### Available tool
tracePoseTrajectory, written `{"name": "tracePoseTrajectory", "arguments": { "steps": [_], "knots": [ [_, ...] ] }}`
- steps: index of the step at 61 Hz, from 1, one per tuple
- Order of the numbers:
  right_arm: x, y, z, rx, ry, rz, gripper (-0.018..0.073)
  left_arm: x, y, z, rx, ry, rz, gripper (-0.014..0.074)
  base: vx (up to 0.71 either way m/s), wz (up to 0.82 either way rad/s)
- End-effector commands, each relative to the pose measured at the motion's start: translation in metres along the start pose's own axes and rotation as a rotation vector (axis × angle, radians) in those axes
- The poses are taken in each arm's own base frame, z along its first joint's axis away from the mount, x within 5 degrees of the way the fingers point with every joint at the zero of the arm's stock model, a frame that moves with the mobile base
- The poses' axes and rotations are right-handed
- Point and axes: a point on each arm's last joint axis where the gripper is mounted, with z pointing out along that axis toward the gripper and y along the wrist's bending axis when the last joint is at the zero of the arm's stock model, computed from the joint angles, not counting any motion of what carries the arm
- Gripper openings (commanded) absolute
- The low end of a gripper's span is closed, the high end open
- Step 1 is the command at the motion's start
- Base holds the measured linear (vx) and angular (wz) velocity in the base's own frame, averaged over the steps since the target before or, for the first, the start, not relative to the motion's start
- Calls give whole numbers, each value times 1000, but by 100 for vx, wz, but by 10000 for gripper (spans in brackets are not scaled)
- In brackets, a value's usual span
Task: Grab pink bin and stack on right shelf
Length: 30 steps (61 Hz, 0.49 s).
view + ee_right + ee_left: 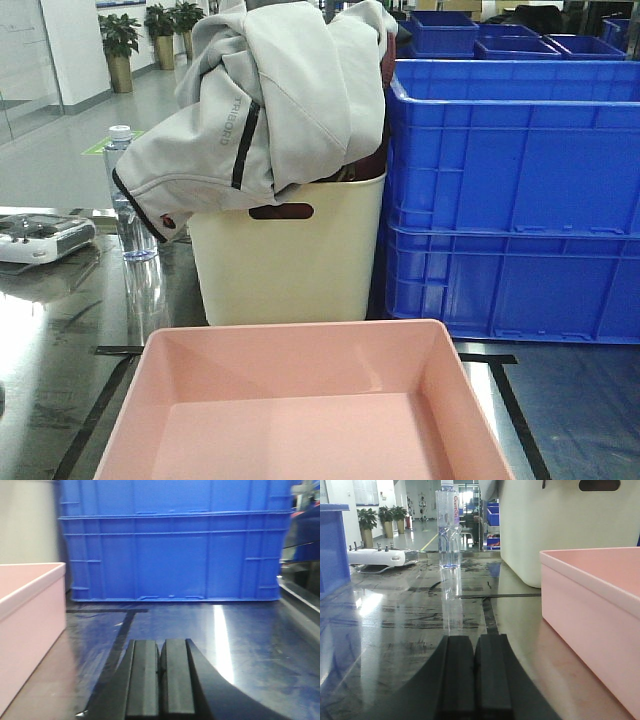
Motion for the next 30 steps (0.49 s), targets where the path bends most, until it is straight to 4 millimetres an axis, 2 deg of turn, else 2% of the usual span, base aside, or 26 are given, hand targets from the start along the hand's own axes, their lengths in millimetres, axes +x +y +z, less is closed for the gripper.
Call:
{"name": "tracePoseTrajectory", "arguments": {
  "steps": [1,17,30],
  "knots": [
    [-9,-1,-2,25,-113,-12,-9,-4,0,-1,3,-85,-12,0,0,0],
    [-9,0,-2,10,-111,-96,-9,-4,0,-1,3,-85,-12,0,0,0],
    [-9,0,-2,10,-113,-72,-9,-4,0,-1,3,-85,-12,0,0,0]
  ]
}}
